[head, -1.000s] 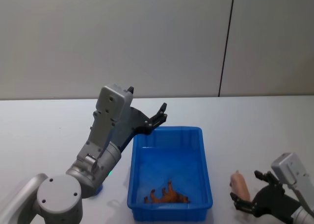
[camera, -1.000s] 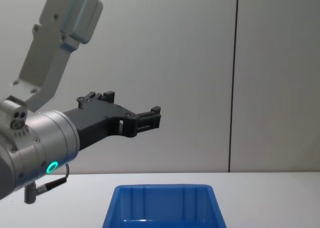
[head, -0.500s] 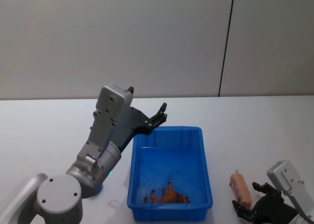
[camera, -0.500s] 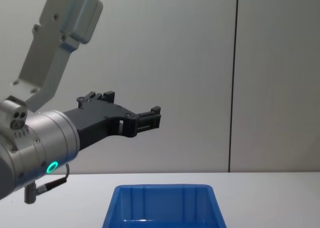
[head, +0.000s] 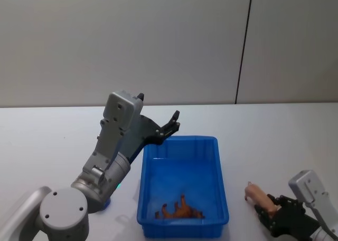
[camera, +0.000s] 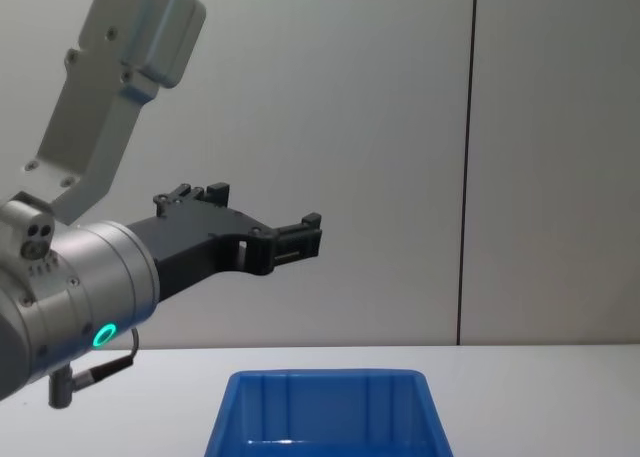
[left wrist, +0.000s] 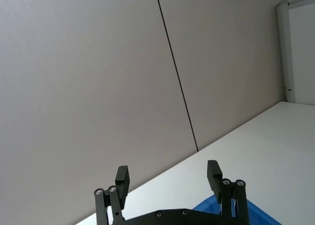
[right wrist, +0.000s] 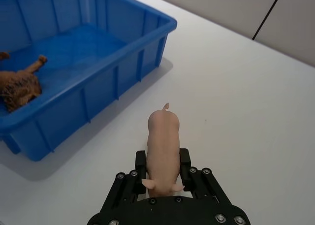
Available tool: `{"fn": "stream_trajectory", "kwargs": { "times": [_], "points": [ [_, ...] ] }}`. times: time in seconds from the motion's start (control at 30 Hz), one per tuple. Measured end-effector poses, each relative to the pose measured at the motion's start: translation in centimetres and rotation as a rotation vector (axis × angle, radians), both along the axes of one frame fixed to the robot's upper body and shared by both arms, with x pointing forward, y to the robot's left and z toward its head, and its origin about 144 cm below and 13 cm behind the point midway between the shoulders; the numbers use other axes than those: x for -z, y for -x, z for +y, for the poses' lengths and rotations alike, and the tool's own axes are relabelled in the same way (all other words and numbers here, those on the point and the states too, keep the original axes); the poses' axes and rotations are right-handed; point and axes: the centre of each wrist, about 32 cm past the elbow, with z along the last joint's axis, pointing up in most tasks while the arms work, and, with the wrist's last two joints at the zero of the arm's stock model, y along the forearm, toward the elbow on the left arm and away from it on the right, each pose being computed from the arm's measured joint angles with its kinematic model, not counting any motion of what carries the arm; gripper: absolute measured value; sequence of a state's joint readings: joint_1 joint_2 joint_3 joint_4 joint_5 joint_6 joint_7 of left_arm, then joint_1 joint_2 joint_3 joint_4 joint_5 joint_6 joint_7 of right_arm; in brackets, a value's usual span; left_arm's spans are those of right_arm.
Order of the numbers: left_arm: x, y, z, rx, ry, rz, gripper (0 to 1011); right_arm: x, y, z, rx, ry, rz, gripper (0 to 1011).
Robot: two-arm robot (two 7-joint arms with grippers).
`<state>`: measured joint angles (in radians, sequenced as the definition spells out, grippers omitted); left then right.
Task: Pick up the two dolls from the table and place them into the box.
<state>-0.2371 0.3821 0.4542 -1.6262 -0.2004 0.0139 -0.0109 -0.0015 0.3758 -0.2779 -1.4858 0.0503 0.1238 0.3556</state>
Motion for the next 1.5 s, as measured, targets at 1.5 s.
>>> {"fn": "stream_trajectory", "kwargs": {
  "times": [1.5],
  "points": [
    [0.0, 0.0, 0.0, 0.000, 0.000, 0.000, 1001, -6.5, -5.2, 7.4, -0.257, -0.102, -0.249, 707]
  ]
}}
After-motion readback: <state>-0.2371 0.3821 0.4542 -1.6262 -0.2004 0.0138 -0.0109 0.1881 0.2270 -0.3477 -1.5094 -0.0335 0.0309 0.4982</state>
